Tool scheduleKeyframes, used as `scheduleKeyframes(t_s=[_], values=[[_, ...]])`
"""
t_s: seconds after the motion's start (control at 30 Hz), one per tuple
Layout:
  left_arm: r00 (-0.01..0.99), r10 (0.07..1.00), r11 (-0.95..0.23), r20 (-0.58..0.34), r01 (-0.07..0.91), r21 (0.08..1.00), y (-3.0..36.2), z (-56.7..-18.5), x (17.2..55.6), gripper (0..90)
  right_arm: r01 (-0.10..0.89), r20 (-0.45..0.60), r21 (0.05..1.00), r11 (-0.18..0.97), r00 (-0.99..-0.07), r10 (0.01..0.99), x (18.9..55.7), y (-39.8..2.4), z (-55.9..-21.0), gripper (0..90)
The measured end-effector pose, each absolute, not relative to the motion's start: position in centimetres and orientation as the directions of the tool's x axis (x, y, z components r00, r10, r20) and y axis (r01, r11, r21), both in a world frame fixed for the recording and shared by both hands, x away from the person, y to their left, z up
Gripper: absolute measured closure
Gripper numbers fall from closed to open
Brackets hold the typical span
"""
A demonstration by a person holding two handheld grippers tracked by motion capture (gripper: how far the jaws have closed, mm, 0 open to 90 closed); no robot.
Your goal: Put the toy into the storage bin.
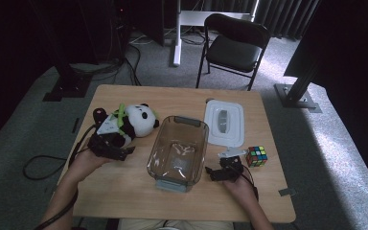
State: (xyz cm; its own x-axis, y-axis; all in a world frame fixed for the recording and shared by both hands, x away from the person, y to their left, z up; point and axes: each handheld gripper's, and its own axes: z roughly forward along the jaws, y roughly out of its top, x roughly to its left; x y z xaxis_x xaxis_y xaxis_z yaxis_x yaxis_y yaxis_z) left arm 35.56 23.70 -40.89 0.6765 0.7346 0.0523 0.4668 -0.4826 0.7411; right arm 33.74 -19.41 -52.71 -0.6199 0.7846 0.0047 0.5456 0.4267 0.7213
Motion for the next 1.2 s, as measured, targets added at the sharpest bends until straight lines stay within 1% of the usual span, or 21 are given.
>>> scheduleKeyframes(t_s=[0.2, 0.43, 0.6, 0.67, 0.7, 0.9, 0.97, 1.03, 1.1, 1.2], values=[[0.653, 0.754, -0.471, 0.072, 0.462, 0.752, 24.3, -39.5, 37.5, 4.4, 0.542, 0.001, 0.721, 0.431, -0.623, 0.782, 33.8, -19.4, -52.7, 12.0], [0.603, 0.797, -0.397, 0.026, 0.492, 0.775, 25.8, -38.8, 40.9, 4.5, 0.545, 0.003, 0.721, 0.429, -0.621, 0.784, 33.7, -19.4, -52.7, 12.0], [0.566, 0.824, -0.357, -0.012, 0.536, 0.765, 26.7, -39.4, 43.4, 5.4, 0.545, 0.003, 0.721, 0.429, -0.621, 0.784, 33.7, -19.4, -52.7, 12.0], [0.566, 0.824, -0.357, -0.012, 0.536, 0.765, 26.7, -39.4, 43.4, 5.4, 0.545, 0.004, 0.721, 0.428, -0.621, 0.784, 33.7, -19.4, -52.7, 12.0], [0.553, 0.832, -0.335, -0.038, 0.556, 0.761, 27.1, -39.9, 44.3, 5.4, 0.545, 0.004, 0.721, 0.428, -0.621, 0.784, 33.7, -19.4, -52.7, 12.0], [0.512, 0.855, -0.286, -0.086, 0.602, 0.746, 27.9, -41.3, 46.1, 6.8, 0.545, 0.003, 0.721, 0.429, -0.621, 0.784, 33.7, -19.4, -52.7, 12.0], [0.496, 0.863, -0.268, -0.095, 0.610, 0.746, 28.1, -41.8, 46.4, 10.1, 0.545, 0.003, 0.721, 0.429, -0.621, 0.784, 33.7, -19.4, -52.7, 12.0], [0.497, 0.862, -0.271, -0.099, 0.618, 0.738, 28.2, -42.2, 46.5, 10.2, 0.545, 0.003, 0.721, 0.429, -0.621, 0.784, 33.7, -19.4, -52.7, 12.0], [0.489, 0.868, -0.273, -0.089, 0.619, 0.736, 28.1, -42.6, 46.7, 15.0, 0.545, 0.003, 0.721, 0.428, -0.621, 0.784, 33.7, -19.4, -52.7, 12.0], [0.478, 0.873, -0.256, -0.102, 0.626, 0.737, 28.0, -43.0, 46.9, 16.3, 0.545, 0.003, 0.721, 0.428, -0.621, 0.784, 33.7, -19.4, -52.7, 12.0]])
